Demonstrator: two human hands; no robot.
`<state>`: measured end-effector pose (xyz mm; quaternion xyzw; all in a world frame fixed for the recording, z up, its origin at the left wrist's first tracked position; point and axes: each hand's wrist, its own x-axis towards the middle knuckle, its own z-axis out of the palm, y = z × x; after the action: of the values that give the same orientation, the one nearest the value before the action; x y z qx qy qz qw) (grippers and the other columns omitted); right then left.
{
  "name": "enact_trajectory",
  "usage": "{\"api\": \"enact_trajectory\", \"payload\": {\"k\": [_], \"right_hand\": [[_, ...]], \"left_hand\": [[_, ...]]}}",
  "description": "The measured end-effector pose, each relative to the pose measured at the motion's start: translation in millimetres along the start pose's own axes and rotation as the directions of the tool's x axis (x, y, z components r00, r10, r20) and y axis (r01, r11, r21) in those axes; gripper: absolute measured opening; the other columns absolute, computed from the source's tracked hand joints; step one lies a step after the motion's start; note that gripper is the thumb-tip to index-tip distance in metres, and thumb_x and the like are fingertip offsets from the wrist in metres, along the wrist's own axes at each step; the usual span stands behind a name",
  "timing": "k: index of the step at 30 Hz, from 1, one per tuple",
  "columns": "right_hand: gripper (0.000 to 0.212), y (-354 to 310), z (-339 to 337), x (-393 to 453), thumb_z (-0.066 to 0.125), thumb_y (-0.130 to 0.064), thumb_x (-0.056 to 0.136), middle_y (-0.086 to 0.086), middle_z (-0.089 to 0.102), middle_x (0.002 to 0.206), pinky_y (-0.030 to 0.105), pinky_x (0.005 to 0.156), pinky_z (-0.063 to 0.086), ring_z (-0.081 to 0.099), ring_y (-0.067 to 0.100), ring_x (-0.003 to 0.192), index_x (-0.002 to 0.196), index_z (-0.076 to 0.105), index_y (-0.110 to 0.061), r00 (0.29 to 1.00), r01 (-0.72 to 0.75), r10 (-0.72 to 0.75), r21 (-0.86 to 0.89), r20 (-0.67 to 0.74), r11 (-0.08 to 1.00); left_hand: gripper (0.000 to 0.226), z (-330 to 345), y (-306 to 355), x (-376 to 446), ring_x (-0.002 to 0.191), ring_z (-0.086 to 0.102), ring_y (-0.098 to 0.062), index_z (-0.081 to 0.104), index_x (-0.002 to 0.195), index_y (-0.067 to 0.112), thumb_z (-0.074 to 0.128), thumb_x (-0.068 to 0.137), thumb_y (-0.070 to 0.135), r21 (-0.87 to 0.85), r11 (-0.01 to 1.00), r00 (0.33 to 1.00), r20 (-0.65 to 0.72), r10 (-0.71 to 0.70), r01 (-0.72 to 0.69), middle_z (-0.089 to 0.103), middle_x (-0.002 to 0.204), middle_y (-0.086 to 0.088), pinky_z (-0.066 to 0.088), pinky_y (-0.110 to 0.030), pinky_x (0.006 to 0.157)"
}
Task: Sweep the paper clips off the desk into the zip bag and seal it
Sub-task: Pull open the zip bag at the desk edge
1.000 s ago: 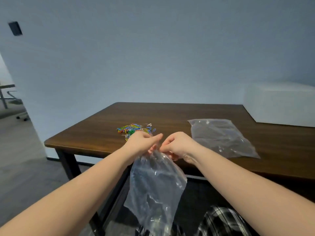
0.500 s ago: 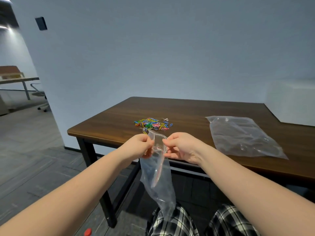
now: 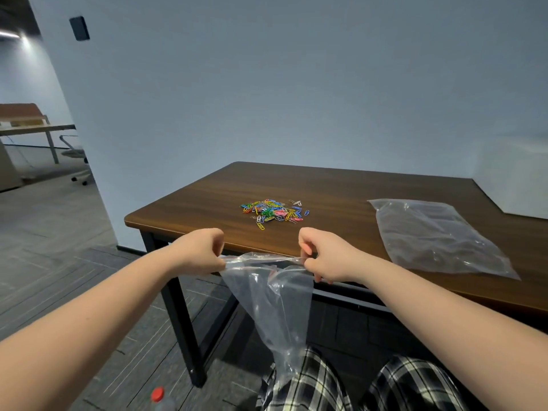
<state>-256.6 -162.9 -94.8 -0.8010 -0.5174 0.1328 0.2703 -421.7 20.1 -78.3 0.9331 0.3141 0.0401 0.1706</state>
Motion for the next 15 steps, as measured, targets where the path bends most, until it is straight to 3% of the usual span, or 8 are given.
{"api": "enact_trajectory", "payload": {"k": [4, 7, 11, 13, 15], "right_hand": [[0.027, -4, 7, 8, 0.046, 0.002, 0.077, 0.008, 0.053, 0.082, 0.031, 0.045, 0.045, 0.063, 0.038, 0.071, 0.069, 0.032, -0.02, 0.996, -0.013, 0.013, -0.001, -0.092, 1.0], [0.026, -8, 9, 12, 0.041, 0.006, 0.077, 0.016, 0.051, 0.09, 0.025, 0.038, 0.045, 0.064, 0.043, 0.078, 0.071, 0.032, -0.017, 0.996, -0.012, 0.016, 0.05, -0.088, 0.999], [0.03, -12, 3, 9, 0.033, 0.01, 0.075, 0.015, 0.051, 0.1, 0.029, 0.044, 0.049, 0.061, 0.026, 0.065, 0.073, 0.045, -0.017, 0.999, 0.047, -0.045, 0.067, -0.023, 0.997], [0.043, -13, 2, 9, 0.034, 0.009, 0.078, -0.001, 0.051, 0.098, 0.029, 0.048, 0.051, 0.06, 0.02, 0.063, 0.082, 0.063, -0.021, 0.997, 0.066, -0.067, 0.034, 0.022, 0.997], [0.048, -16, 5, 13, 0.037, 0.004, 0.082, -0.012, 0.054, 0.09, 0.025, 0.047, 0.049, 0.058, 0.017, 0.055, 0.099, 0.072, -0.024, 0.998, 0.057, -0.056, -0.037, 0.042, 0.998]], "left_hand": [[0.017, -4, -5, 3, 0.079, 0.069, -0.03, 0.045, 0.074, 0.014, 0.058, 0.074, 0.003, -0.125, 0.991, 0.997, -0.052, -0.057, 0.05, 0.062, 0.085, -0.013, 0.06, -0.048, 0.076], [0.033, -5, -8, -1, 0.075, 0.051, -0.024, 0.038, 0.069, 0.02, 0.057, 0.071, -0.007, -0.089, 0.993, 0.996, -0.047, 0.079, -0.083, 0.048, 0.088, -0.004, 0.052, -0.04, 0.065], [0.031, -9, -16, -8, 0.087, 0.047, -0.023, 0.044, 0.067, 0.018, 0.048, 0.075, -0.012, 0.046, 0.93, 0.931, 0.059, 0.361, -0.364, 0.038, 0.102, -0.001, 0.049, -0.042, 0.079], [0.035, -11, -22, -8, 0.084, 0.047, -0.015, 0.057, 0.077, 0.021, 0.045, 0.077, -0.012, 0.087, 0.922, 0.924, 0.094, 0.37, -0.378, 0.037, 0.105, 0.004, 0.048, -0.036, 0.077], [0.058, -11, -25, -7, 0.086, 0.049, -0.008, 0.063, 0.1, 0.038, 0.041, 0.079, -0.012, 0.132, 0.932, 0.934, 0.168, 0.316, -0.339, 0.035, 0.108, 0.012, 0.049, -0.031, 0.076]]}}
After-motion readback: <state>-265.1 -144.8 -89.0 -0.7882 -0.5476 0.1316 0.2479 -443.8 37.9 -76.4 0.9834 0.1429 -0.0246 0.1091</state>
